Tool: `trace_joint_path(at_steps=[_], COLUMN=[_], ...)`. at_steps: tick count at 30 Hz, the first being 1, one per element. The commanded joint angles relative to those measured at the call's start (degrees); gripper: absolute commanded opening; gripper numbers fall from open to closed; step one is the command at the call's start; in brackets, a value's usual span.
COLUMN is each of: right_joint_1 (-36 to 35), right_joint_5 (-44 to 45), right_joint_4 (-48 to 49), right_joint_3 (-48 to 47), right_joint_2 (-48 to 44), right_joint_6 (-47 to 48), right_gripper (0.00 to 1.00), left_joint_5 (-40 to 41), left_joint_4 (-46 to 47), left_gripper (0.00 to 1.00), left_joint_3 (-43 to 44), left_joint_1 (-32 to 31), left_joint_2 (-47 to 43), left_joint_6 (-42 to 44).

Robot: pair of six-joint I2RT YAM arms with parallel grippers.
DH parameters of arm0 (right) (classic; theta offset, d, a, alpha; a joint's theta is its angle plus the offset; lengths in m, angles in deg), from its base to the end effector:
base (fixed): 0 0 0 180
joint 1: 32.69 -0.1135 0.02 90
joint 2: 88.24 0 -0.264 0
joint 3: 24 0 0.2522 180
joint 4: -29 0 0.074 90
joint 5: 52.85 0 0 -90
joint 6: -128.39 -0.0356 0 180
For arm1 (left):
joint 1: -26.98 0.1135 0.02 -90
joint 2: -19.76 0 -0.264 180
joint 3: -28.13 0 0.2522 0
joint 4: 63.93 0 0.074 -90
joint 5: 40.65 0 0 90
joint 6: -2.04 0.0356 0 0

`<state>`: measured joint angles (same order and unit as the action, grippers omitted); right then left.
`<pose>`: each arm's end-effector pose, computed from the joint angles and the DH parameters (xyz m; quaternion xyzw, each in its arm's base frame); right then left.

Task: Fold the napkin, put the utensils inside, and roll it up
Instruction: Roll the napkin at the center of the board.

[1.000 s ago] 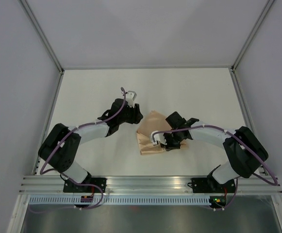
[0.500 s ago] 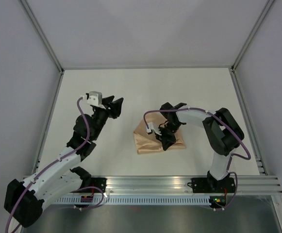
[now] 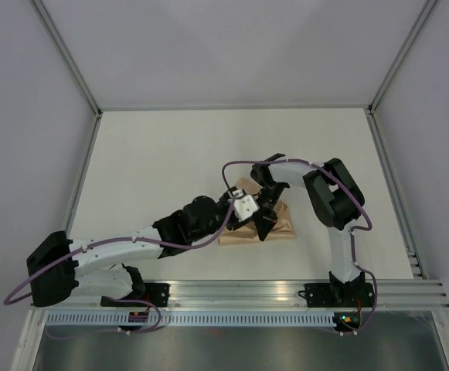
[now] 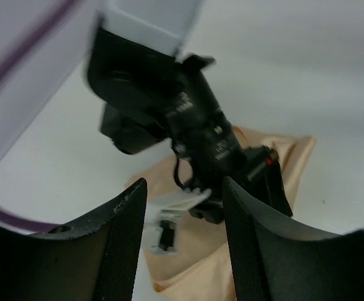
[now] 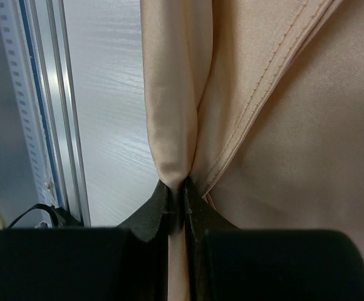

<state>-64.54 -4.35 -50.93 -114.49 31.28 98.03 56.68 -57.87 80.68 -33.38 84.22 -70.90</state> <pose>0.2746 0.1983 0.1256 0.6199 -0.6855 -0.3762 0.0656 0.1334 -0.2252 0.2885 0.4298 0.6048 -0.2026 0.6391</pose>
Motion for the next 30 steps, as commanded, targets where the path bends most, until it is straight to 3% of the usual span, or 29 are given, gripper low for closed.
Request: trace_joint_path(at_steps=[1,10,30], right_joint_1=[-0.5,-0.1,0.2], right_joint_5=[9.1,9.6,9.9], right_joint_4=[5.4,4.3,4.1], right_joint_3=[0.7,-1.3,-2.6], right_joint_2=[6.3,8.9,10.3], right_joint_6=[2.5,1.6,0.1], right_gripper=[0.00,0.01,0.01], left_joint_5=[1.9,0.5,3.3], left_joint_4=[-8.1,-9.4,-1.9], left_gripper=[0.57,0.58,0.57], left_joint_3=[3.0,3.3,3.5], left_joint_1=[-5.3,-12.8,-13.2], left_joint_2=[7.1,21.8,33.3], left_joint_6=[8.2,6.3,8.0])
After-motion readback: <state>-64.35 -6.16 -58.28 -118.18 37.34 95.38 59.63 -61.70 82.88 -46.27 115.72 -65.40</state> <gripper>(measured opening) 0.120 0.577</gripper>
